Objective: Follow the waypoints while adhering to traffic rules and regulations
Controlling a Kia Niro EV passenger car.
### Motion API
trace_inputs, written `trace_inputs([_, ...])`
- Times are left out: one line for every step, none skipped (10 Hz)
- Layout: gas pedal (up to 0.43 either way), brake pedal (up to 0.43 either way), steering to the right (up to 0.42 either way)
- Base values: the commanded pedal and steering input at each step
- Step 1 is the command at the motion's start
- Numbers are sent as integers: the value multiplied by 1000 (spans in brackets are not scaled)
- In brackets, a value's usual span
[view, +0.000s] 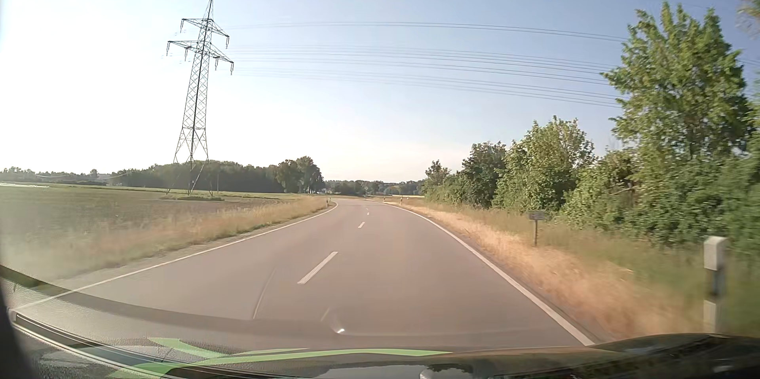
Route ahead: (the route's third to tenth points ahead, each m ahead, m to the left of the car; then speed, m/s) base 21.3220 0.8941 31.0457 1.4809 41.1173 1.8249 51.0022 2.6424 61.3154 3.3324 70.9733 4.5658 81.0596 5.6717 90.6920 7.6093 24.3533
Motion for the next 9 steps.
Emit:
trace_inputs([169,0,-14])
trace_inputs([177,0,-14])
trace_inputs([189,0,-14])
trace_inputs([209,0,-14])
trace_inputs([220,0,-13])
trace_inputs([220,0,-13])
trace_inputs([220,0,-12])
trace_inputs([220,0,-13])
trace_inputs([220,0,-12])
